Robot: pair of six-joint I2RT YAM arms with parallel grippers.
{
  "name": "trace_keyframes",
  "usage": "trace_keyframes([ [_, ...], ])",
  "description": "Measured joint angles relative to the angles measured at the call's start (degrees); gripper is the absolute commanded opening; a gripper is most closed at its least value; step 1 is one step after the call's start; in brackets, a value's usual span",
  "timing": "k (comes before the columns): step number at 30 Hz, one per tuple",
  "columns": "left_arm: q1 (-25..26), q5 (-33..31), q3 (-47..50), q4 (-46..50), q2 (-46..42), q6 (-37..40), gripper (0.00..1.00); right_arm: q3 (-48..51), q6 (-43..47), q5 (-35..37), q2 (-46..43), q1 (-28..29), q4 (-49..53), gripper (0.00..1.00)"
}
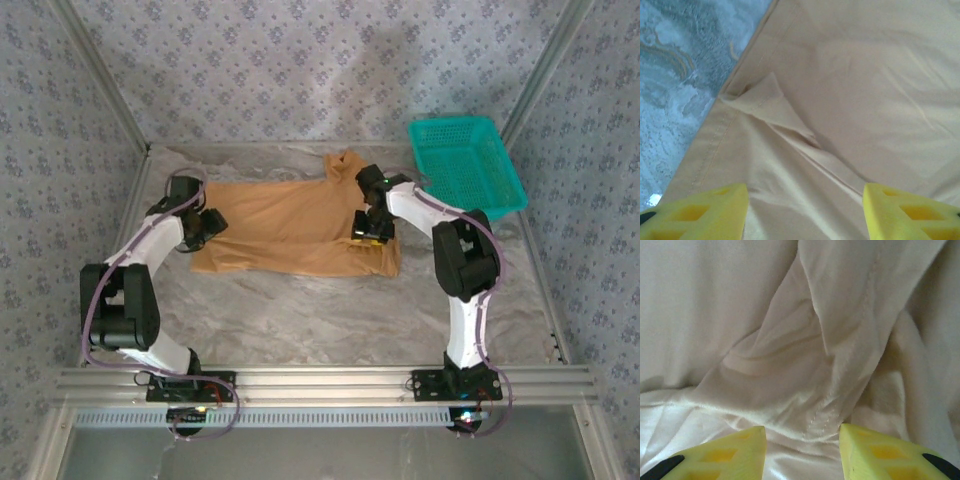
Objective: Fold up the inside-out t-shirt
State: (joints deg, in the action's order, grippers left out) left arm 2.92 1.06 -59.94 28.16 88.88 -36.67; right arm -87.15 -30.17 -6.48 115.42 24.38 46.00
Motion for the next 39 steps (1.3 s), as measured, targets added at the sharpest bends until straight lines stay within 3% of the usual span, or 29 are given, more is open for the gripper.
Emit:
trace_keyframes([
  [4,0.0,0.6,0.2,0.0,0.0,0.0,0.58,-0.1,-1.2,0.0,1.0,0.0,-0.8,0.00],
  [12,0.0,0.6,0.2,0.1,-0.5,0.0,0.58,-4.2,-2.0,0.0,1.0,0.2,-0.7,0.00],
  [18,0.0,0.6,-0.1,0.2,-0.5,0.0,0.57,-18.4,-2.0,-1.7,7.2,0.1,0.7,0.00],
  [19,0.0,0.6,-0.3,0.2,-0.5,0.0,0.57,-22.1,-2.0,-2.0,9.7,0.1,1.3,0.09],
  [21,-0.1,0.6,-0.7,0.2,-0.3,0.0,0.59,-27.8,-2.1,-2.6,14.1,0.1,2.1,0.42],
  [23,-0.3,0.5,-1.6,0.1,0.2,0.0,0.63,-33.0,-2.2,-3.0,18.7,0.1,3.3,0.59],
  [30,-0.9,0.9,-11.1,-3.6,6.3,1.1,0.66,-38.7,-2.0,-2.1,23.0,-0.7,2.3,0.62],
  [35,-1.0,5.7,-23.9,-8.2,20.4,3.0,0.61,-44.6,-5.0,-3.6,26.8,-4.6,-4.9,0.58],
  [39,-1.1,9.2,-26.0,-10.4,29.1,3.0,0.61,-47.2,-7.8,-6.2,31.0,-8.5,-8.6,0.57],
])
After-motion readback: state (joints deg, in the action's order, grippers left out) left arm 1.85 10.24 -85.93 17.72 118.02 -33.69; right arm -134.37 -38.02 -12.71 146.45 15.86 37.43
